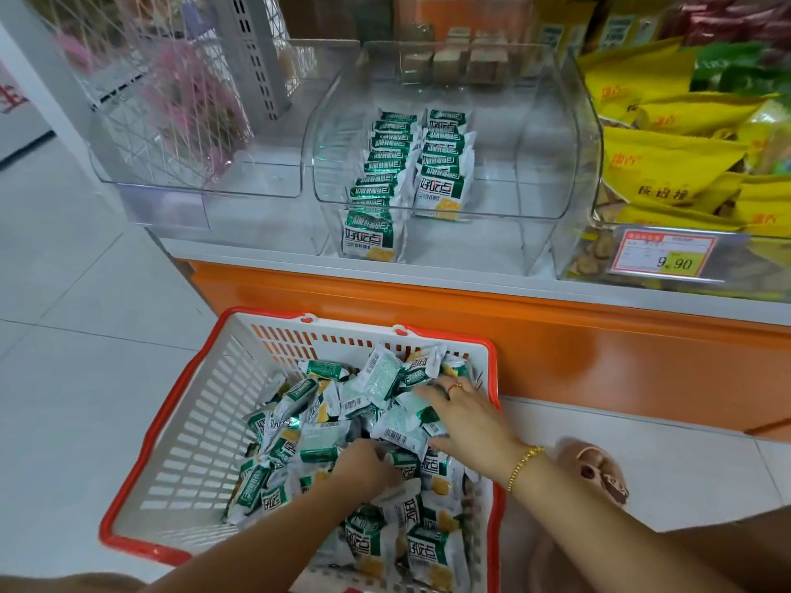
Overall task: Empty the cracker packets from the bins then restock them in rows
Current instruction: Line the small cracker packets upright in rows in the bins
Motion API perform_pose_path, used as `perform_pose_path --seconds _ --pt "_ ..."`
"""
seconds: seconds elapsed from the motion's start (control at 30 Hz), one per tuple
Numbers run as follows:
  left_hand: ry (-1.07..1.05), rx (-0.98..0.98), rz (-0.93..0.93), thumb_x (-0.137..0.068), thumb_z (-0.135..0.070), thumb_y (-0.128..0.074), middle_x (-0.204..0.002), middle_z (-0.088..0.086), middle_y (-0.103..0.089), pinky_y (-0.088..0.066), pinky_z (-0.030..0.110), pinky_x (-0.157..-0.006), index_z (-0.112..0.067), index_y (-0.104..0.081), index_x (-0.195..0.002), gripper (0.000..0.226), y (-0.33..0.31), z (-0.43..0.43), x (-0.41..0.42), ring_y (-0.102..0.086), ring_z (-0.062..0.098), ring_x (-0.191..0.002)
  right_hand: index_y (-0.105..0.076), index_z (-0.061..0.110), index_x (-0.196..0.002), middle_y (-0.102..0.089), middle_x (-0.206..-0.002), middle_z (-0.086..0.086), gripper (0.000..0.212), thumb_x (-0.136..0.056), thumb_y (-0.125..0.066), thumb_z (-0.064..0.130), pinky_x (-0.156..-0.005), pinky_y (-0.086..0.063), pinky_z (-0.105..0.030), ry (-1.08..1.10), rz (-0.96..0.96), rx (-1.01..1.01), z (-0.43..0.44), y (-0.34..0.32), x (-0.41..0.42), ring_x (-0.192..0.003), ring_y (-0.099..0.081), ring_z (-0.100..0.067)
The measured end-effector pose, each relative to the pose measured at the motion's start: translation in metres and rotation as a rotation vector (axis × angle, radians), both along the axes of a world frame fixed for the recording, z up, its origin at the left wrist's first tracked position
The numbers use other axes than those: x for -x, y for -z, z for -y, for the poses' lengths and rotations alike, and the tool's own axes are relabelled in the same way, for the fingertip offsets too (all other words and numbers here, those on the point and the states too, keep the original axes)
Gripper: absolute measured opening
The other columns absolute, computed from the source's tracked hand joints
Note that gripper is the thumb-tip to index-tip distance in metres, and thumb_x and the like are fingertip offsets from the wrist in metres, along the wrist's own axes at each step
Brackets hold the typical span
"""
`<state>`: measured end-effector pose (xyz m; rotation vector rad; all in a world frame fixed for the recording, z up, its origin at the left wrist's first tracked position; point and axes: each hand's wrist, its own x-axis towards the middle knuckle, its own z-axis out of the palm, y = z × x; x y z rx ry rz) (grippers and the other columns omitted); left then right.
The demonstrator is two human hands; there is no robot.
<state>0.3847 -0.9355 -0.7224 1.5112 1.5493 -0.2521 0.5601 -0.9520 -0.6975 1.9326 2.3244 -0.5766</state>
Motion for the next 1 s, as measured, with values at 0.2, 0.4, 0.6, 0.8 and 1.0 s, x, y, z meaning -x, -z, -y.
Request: perform_pose_path --seconds 0.2,0.4,0.6,0.8,1.0 --pt "-0.185 -0.013 0.131 -0.082 -0.02 -0.072 -0.057 0.0 -0.051 -0.035 0.016 -0.045 -0.016 -0.05 -0.058 0.033 -0.006 -0.011 0.019 -0.044 0.01 -0.049 -0.043 0.025 -0.138 -0.047 -0.133 -0.002 0.05 -0.092 -0.058 0.038 -0.103 -0.035 -0.033 0.107 -0.066 -0.055 -0.008 -0.003 0.002 -0.123 -0.042 -0.02" --pt "-0.386 0.125 0.384 -0.084 -0.019 -0.072 -0.054 -0.002 -0.048 -0.035 0.018 -0.046 -0.009 -0.057 -0.07 0.023 -0.025 -0.007 0.048 -0.042 0.01 -0.048 -0.058 0.02 -0.123 -0.06 -0.117 0.005 0.042 -0.089 -0.062 0.044 -0.083 -0.046 -0.021 0.294 -0.376 0.007 -0.021 -0.018 -0.003 -0.1 -0.054 -0.009" --pt "-0.763 0.209 0.611 -0.083 -0.021 -0.071 -0.066 0.003 -0.042 -0.04 0.021 -0.051 -0.007 -0.057 -0.072 0.023 -0.057 -0.009 0.075 -0.037 0.011 -0.052 -0.07 0.011 -0.102 -0.068 -0.109 -0.013 0.022 -0.088 -0.067 0.028 -0.081 -0.054 -0.025 0.45 -0.95 0.229 -0.035 -0.054 -0.004 -0.095 -0.066 -0.021" --pt "-0.985 0.248 0.86 -0.09 -0.016 -0.062 -0.144 0.014 -0.034 -0.054 0.037 -0.074 -0.01 -0.043 -0.135 0.049 -0.102 -0.021 0.077 -0.055 0.037 -0.105 -0.053 0.012 -0.125 -0.058 -0.127 -0.024 0.05 -0.078 -0.071 0.017 -0.082 -0.058 -0.034 0.469 -1.419 0.506 -0.037 -0.096 0.009 -0.1 -0.059 -0.033" --pt "-1.034 0.208 1.096 -0.095 -0.004 -0.051 -0.155 0.014 -0.021 -0.051 0.042 -0.073 -0.008 -0.038 -0.137 0.045 -0.131 -0.026 0.064 -0.04 0.04 -0.13 -0.049 0.023 -0.131 -0.066 -0.118 -0.018 0.061 -0.082 -0.058 -0.012 -0.088 -0.055 -0.041 0.538 -1.71 0.375 -0.032 -0.117 0.026 -0.104 -0.066 -0.031"
